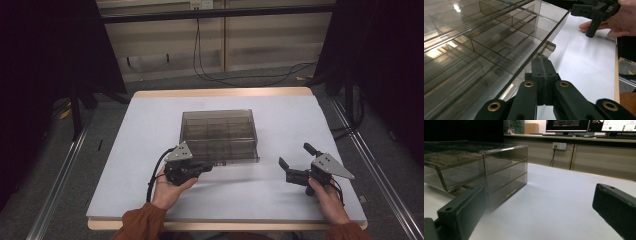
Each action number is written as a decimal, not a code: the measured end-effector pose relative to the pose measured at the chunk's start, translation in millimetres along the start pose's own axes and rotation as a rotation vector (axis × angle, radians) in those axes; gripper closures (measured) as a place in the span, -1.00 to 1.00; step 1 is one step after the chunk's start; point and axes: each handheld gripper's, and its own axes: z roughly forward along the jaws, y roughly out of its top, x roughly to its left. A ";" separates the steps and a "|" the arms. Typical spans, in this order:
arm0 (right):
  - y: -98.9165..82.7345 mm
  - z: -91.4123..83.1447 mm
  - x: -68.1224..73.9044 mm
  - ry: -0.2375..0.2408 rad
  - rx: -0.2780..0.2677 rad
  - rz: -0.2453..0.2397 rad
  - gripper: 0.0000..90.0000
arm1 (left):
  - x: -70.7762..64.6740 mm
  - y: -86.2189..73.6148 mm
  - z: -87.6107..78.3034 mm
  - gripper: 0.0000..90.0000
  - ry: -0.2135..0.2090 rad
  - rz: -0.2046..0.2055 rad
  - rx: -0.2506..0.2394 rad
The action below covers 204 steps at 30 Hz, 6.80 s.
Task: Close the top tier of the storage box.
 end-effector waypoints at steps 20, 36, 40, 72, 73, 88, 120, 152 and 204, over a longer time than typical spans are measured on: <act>0.0 0.0 0.1 0.001 0.001 0.001 -1.00 | 6.6 -0.2 1.1 1.00 0.023 -0.018 -0.009; -0.1 0.0 0.0 0.003 -0.001 -0.004 -1.00 | 12.1 3.0 5.9 1.00 0.026 -0.029 -0.005; 0.0 0.1 0.4 0.002 -0.003 -0.001 -1.00 | 13.9 4.1 6.0 1.00 0.032 -0.027 -0.005; -0.1 -0.1 0.5 0.001 -0.006 -0.001 -1.00 | 22.3 7.3 10.6 1.00 0.046 -0.033 -0.023; -0.1 -0.1 0.5 0.001 -0.006 -0.002 -1.00 | 22.2 7.3 10.6 1.00 0.049 -0.032 -0.022; -0.1 0.0 0.3 -0.002 -0.007 -0.001 -1.00 | 27.4 9.0 12.9 1.00 0.058 -0.041 -0.017; 0.0 0.1 0.4 -0.004 -0.007 0.000 -1.00 | 33.9 14.4 17.3 1.00 0.092 -0.054 -0.010; 0.0 0.1 0.4 -0.003 -0.007 0.001 -1.00 | 39.4 12.9 22.5 1.00 0.106 -0.091 -0.018; -0.1 -0.1 0.3 -0.002 -0.006 -0.001 -1.00 | 16.5 -18.6 -47.9 -0.94 0.167 -0.067 0.081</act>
